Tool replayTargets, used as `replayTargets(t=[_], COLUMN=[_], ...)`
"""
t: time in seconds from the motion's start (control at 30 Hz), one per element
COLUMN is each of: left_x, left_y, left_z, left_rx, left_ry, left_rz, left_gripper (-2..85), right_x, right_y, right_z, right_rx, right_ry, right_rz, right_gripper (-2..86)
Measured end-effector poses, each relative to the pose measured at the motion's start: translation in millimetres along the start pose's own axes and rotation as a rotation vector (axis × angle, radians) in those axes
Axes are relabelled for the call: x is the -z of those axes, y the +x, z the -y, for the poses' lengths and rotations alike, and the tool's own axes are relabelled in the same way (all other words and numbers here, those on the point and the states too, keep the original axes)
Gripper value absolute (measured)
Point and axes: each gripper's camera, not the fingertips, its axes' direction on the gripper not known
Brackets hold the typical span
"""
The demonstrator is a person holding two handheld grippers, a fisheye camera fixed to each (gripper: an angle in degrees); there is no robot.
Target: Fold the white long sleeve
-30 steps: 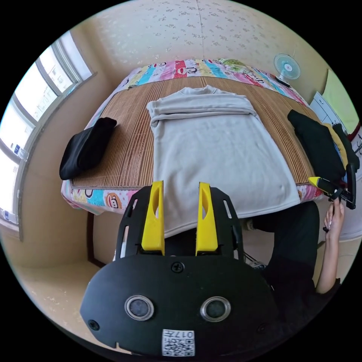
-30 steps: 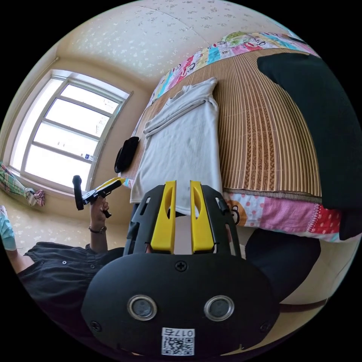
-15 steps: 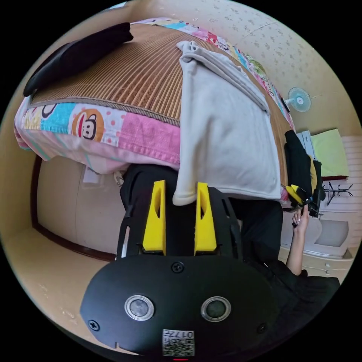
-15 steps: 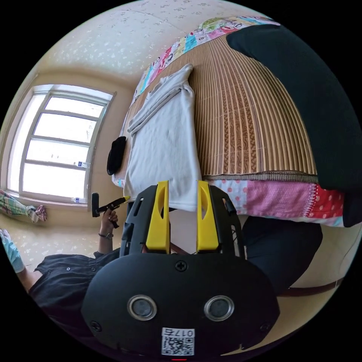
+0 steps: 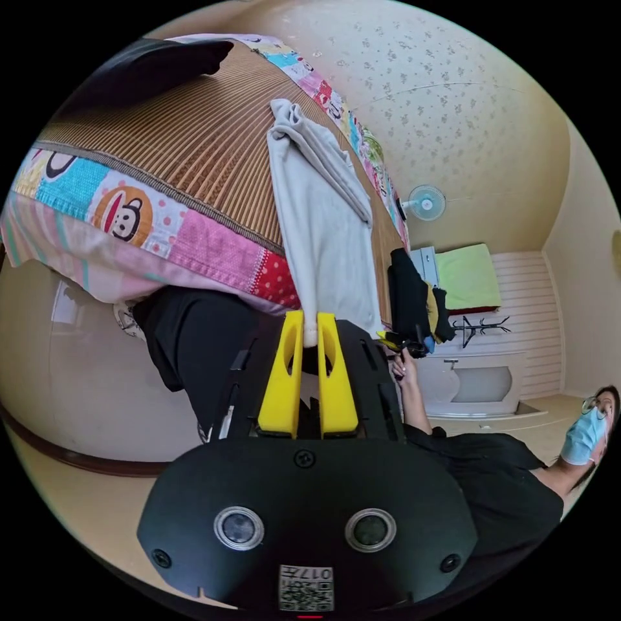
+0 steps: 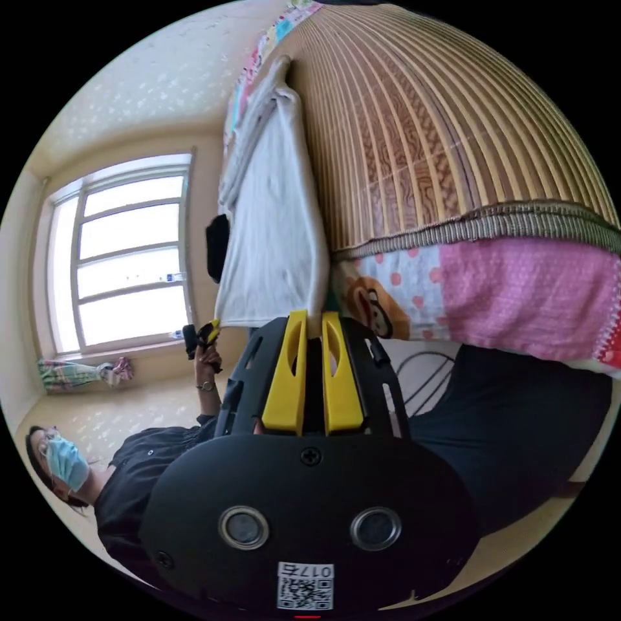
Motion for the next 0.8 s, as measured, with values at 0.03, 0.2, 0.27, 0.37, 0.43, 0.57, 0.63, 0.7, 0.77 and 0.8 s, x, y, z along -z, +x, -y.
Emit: replayTargets(t=[0.03, 0.2, 0.27, 0.37, 0.43, 0.57, 0.63, 0.7, 0.77, 0.8], left_x=[13, 73, 105, 139, 149, 138, 127, 119, 110, 107], left_y=[0, 19, 30, 39, 36, 8, -1, -8, -11, -11], left_z=[1, -4, -16, -41, -54, -53, -33, -6, 39, 51], left_rx=[-0.006, -0.122, -0.173, -0.209, -0.185, -0.029, 0.013, 0.054, 0.093, 0.110], left_ry=[0.011, 0.055, 0.079, 0.086, 0.099, 0.186, 0.243, 0.312, 0.405, 0.424], left_rz=[-0.016, -0.181, -0.309, -0.440, -0.479, -0.435, -0.405, -0.408, -0.383, -0.367], left_gripper=[4.1, 4.1, 4.1, 4.1, 4.1, 4.1, 4.1, 4.1, 4.1, 4.1], right_x=[6, 83, 105, 133, 142, 126, 113, 102, 97, 91], right_y=[-3, -55, -83, -125, -137, -128, -118, -116, -119, -120], right_z=[-4, -53, -74, -111, -124, -97, -68, -22, 18, 47], right_rx=[0.019, 0.237, 0.311, 0.374, 0.324, 0.232, 0.216, 0.204, 0.199, 0.183], right_ry=[0.028, 0.196, 0.210, 0.231, 0.253, 0.242, 0.252, 0.295, 0.339, 0.353], right_rz=[0.023, 0.188, 0.229, 0.245, 0.218, 0.121, 0.122, 0.104, 0.058, 0.012], right_gripper=[3.9, 2.6, 2.4, 2.3, 2.2, 2.2, 2.2, 2.3, 2.4, 2.5])
